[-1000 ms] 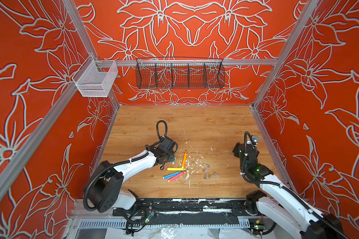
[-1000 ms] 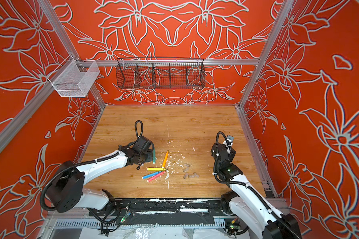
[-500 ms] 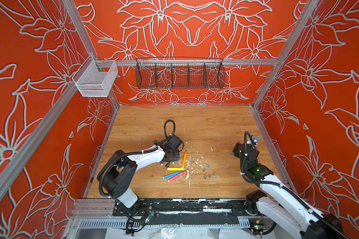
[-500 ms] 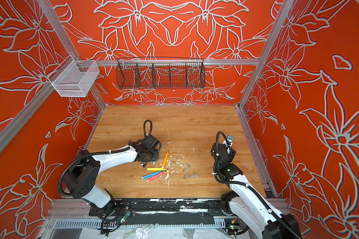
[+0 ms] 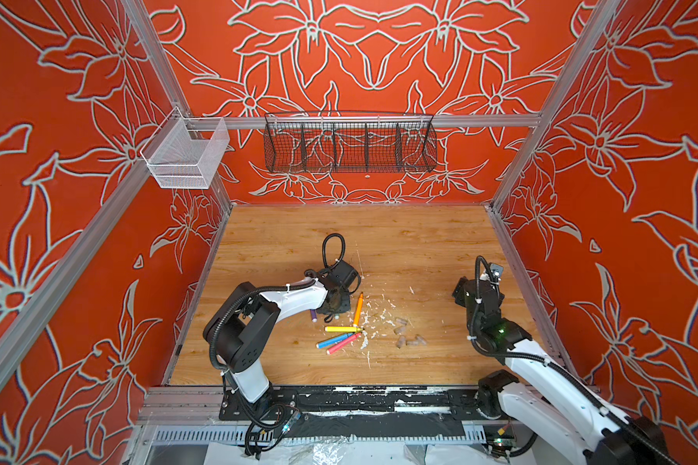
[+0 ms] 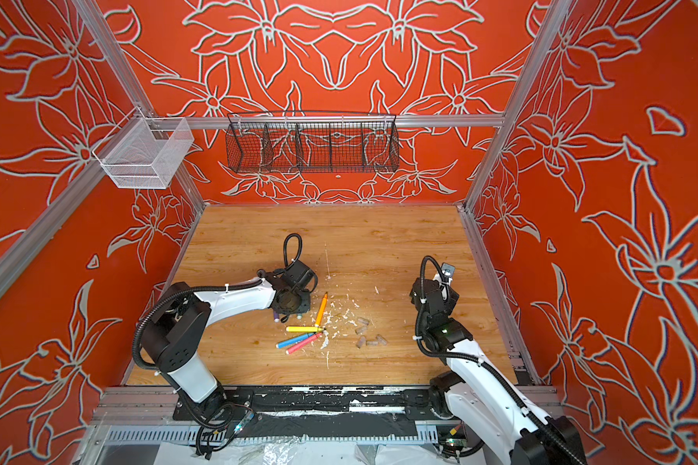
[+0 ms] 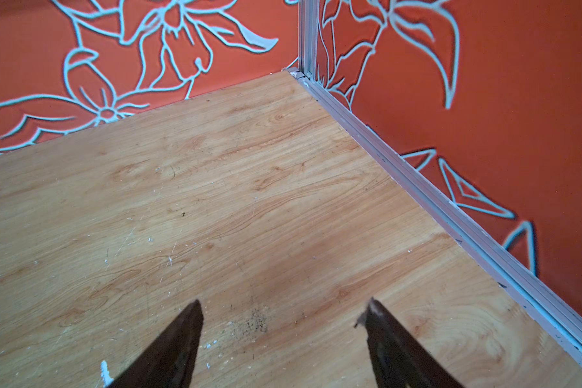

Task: Insert the pens into the pen caps
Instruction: 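Lower the open left gripper over the green marker and close on it, then lift the green marker tip-up with the left gripper while the right gripper swings toward it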

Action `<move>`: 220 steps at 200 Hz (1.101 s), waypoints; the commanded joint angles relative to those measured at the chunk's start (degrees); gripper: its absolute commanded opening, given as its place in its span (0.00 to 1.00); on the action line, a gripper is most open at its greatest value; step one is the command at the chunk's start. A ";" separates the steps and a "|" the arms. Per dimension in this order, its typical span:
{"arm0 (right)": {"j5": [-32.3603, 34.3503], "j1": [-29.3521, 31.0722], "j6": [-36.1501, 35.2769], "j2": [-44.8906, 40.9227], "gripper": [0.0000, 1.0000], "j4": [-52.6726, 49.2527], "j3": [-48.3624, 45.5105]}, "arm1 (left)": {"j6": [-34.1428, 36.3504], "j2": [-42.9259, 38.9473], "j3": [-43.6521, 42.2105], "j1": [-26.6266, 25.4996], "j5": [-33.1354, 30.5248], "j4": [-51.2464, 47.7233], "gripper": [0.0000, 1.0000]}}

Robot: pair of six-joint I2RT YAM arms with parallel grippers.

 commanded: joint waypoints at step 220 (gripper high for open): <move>-16.81 0.73 7.62 -4.41 0.75 -5.99 2.54 | 6.23 -15.50 -5.17 -1.05 3.56 5.53 0.00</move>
